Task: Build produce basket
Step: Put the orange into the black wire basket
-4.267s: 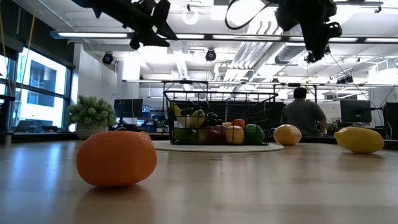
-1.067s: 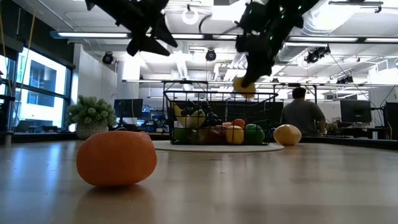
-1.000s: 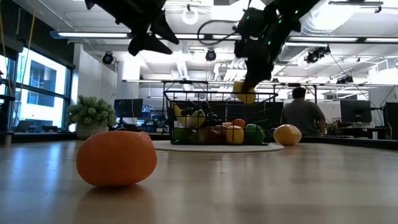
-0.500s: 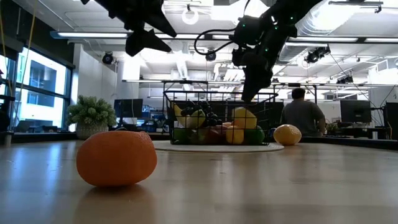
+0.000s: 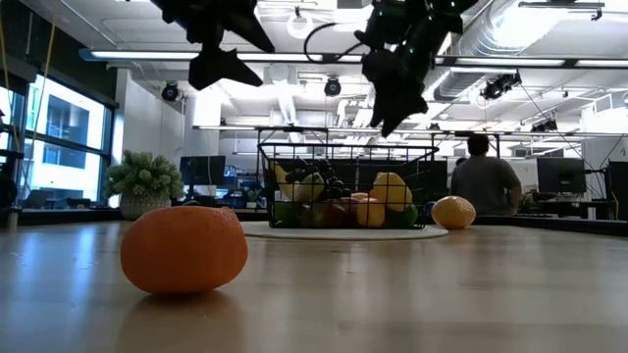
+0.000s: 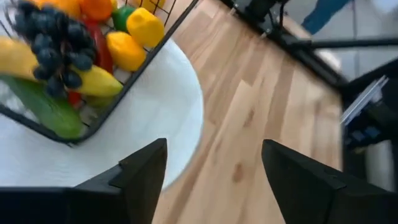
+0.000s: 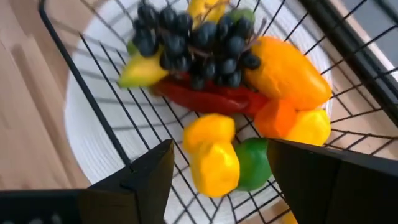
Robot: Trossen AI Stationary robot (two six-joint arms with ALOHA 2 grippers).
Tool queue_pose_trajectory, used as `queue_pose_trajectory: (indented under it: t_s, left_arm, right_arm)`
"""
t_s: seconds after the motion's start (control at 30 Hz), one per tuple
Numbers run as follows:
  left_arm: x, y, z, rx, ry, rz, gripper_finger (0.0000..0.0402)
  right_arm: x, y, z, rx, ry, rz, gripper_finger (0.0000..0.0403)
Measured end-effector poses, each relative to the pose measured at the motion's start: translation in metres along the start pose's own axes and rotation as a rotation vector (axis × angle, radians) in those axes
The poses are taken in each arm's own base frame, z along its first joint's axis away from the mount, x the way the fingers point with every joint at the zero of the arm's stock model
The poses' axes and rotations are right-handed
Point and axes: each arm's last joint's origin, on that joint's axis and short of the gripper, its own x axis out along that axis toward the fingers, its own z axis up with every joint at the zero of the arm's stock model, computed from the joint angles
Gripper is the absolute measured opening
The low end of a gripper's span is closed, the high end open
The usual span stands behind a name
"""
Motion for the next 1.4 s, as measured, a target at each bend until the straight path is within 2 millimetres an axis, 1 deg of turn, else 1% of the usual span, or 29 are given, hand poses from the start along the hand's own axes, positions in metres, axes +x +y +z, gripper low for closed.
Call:
queue_pose_trajectory:
  t_s: [0.13, 0.23, 0.33, 0.43, 0.53, 0.63, 0.73, 1.0, 1.2, 1.4]
  left_arm:
    - [0.003, -0.004, -0.003, -0.129, 0.018, -0.012, 0.0261]
    - [0.002, -0.011, -0.007, -0.146, 0.021, -0.029, 0.0261]
    - [0.002, -0.022, -0.012, -0.083, 0.017, -0.047, 0.0262]
    - [0.001, -0.034, -0.017, 0.017, 0.004, -0.098, 0.0262]
    - [-0.001, -0.047, -0.023, 0.132, -0.008, -0.151, 0.0262]
    - [0.003, -0.059, -0.031, 0.255, -0.009, -0.172, 0.0262]
    - [0.005, -0.067, -0.039, 0.339, 0.0, -0.195, 0.0262]
    - [0.022, -0.09, -0.067, 0.507, 0.016, -0.164, 0.0262]
    - [0.041, -0.107, -0.093, 0.561, 0.036, -0.161, 0.0262]
    - [0.057, -0.12, -0.121, 0.619, 0.063, -0.147, 0.0262]
  right_arm:
    - [-0.015, 0.002, 0.01, 0.069, -0.021, -0.014, 0.0238]
    - [-0.022, 0.003, 0.013, 0.111, -0.025, -0.038, 0.0238]
    - [-0.028, 0.005, 0.015, 0.172, -0.029, -0.037, 0.0238]
    - [-0.032, 0.009, 0.015, 0.223, -0.02, -0.034, 0.0238]
    - [-0.035, 0.017, 0.017, 0.249, -0.029, -0.018, 0.0238]
    - [-0.038, 0.026, 0.019, 0.269, -0.041, 0.001, 0.0238]
    - [-0.042, 0.035, 0.02, 0.291, -0.051, 0.02, 0.0238]
    - [-0.043, 0.062, 0.014, 0.319, -0.044, 0.039, 0.0238]
    - [-0.043, 0.081, 0.008, 0.304, -0.054, 0.021, 0.0238]
    - [-0.044, 0.094, 0.003, 0.307, -0.068, 0.0, 0.0238]
